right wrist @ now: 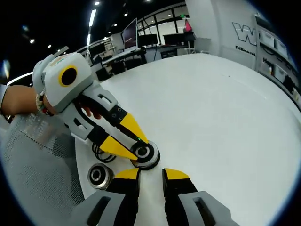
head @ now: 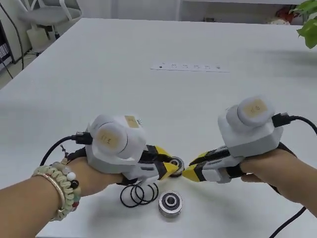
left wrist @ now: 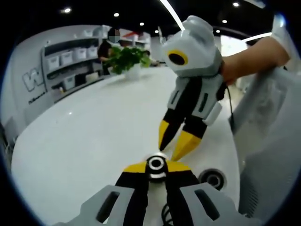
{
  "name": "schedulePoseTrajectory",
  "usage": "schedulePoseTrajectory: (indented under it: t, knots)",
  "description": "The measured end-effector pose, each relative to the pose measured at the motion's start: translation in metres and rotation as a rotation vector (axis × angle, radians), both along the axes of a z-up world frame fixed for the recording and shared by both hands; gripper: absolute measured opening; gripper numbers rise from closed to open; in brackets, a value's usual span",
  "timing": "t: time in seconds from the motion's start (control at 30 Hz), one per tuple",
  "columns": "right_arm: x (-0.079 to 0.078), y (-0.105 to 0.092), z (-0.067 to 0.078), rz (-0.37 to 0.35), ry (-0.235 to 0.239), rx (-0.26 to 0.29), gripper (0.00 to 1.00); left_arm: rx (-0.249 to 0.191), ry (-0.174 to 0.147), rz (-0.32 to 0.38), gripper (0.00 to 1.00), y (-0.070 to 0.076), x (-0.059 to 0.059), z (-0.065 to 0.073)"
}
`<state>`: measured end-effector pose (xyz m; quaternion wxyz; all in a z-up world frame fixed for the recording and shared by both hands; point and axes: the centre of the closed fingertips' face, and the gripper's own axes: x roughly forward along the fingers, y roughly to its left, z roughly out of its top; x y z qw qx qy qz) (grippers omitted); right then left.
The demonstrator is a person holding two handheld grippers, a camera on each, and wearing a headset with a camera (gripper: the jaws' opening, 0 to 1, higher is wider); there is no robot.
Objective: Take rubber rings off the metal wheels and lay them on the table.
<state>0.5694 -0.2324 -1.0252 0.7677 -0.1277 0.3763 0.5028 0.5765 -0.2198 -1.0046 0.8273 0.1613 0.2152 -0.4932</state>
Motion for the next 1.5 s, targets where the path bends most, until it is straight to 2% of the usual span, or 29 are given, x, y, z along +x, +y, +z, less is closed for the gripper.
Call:
schedulePoseTrajectory:
  t: [0.17,0.27,0.33,0.87,1.27,1.37,1.4,1.43,1.5]
  knots:
    - [-0.0028,0.0067,-0.0017,0.038,-0.027,0.001,0.23,-0.003,0.003,0.001,0.13,-0.0002,-0.0006,0.0001]
    - [-0.0016,0.0094,-0.0028,0.069,-0.085,-0.017,0.24,-0.006,0.004,0.004,0.13,-0.0002,-0.0005,0.0001]
    - [-0.002,0.0103,-0.0028,0.08,-0.096,-0.017,0.22,-0.007,0.005,0.005,0.13,-0.0004,-0.0005,0.0001]
    - [-0.0019,0.0096,0.0013,0.101,-0.098,-0.004,0.17,-0.017,0.013,0.014,0.13,-0.0005,0.0002,0.0001]
    - [-0.0028,0.0075,0.0029,0.096,-0.076,0.009,0.14,-0.018,0.013,0.013,0.13,-0.0006,0.0,0.0001]
    - [-0.0031,0.0062,0.0027,0.094,-0.067,0.005,0.11,-0.018,0.013,0.014,0.13,-0.0006,0.0,0.0002]
    - [-0.0036,0.0014,-0.0001,0.098,-0.067,-0.023,0.04,-0.018,0.013,0.014,0.13,-0.0006,0.0,0.0001]
    - [-0.0019,0.0019,0.0018,0.092,-0.07,-0.004,0.02,-0.018,0.013,0.015,0.13,-0.0005,0.0002,0.0]
    - [-0.0008,0.0013,0.0012,0.084,-0.066,-0.004,0.0,-0.018,0.014,0.015,0.13,-0.0005,0.0001,0.0]
